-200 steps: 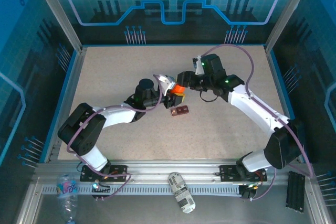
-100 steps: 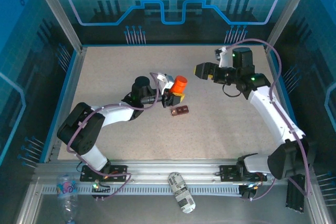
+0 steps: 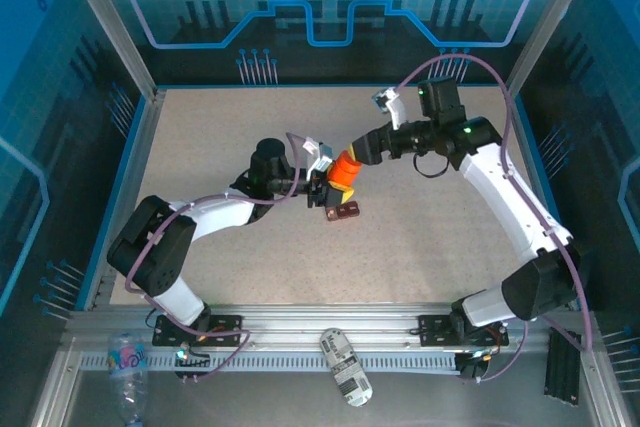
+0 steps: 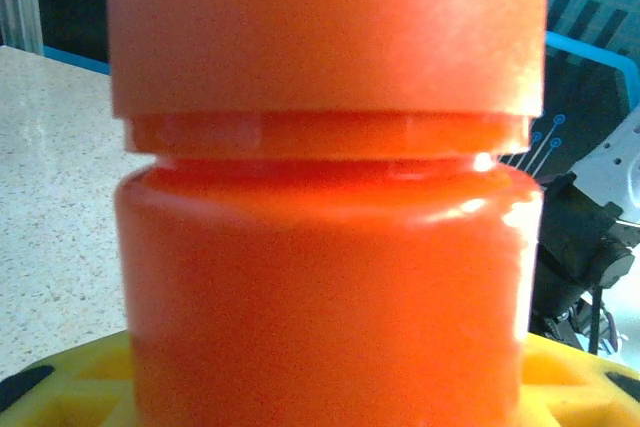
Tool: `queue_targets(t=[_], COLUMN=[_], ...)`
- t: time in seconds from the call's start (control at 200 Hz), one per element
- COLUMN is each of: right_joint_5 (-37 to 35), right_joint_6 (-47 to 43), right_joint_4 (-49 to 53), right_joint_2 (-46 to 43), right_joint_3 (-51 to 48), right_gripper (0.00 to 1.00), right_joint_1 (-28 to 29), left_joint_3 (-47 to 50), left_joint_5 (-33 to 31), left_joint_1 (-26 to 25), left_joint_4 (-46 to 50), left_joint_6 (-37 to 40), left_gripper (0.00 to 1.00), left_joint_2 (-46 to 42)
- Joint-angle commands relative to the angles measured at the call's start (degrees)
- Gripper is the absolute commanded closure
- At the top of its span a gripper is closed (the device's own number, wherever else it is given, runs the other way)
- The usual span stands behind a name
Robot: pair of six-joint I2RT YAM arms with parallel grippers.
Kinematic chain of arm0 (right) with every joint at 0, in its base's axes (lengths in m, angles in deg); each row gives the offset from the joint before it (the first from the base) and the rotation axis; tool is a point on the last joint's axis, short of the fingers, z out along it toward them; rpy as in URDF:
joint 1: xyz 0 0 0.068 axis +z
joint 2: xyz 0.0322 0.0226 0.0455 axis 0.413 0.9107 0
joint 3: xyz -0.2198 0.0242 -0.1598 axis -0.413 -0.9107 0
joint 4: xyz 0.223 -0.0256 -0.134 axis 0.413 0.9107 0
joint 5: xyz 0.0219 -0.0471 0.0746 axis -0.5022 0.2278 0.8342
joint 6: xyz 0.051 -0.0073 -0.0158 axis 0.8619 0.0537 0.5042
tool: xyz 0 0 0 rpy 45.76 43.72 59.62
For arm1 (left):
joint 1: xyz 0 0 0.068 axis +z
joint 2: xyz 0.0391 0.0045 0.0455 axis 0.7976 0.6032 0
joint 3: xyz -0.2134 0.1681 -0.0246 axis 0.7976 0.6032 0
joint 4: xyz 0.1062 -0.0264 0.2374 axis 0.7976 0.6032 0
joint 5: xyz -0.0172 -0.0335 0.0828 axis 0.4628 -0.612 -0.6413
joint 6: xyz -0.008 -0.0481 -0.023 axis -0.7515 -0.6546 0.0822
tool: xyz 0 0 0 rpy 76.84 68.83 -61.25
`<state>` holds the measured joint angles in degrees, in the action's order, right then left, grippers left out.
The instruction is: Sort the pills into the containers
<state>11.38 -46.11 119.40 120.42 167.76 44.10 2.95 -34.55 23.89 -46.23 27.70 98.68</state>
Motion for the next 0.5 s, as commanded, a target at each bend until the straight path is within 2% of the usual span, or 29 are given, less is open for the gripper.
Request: queue_targets(t=[0.0,0.495], right_joint_5=[1.56,2.62], right_joint_6=[-3.35,-3.54], right_joint_4=[4.32,4.13], right_joint_2=[1.61,2.59], right_joint_3=[1.58,-1.16], right_gripper=[0.15,0.24], right_joint_1=[1.31,2.71], left_joint_3=[-1.96,-1.86], left_joint_5=[3.13,3.44], left_joint_1=[0.4,0.5], left_joint_4=[0.04,0.57], left_joint_6=[-0.86,-0.58], left_gripper=[1.0,1.0], left_joint_2=[-1.47,-1.6])
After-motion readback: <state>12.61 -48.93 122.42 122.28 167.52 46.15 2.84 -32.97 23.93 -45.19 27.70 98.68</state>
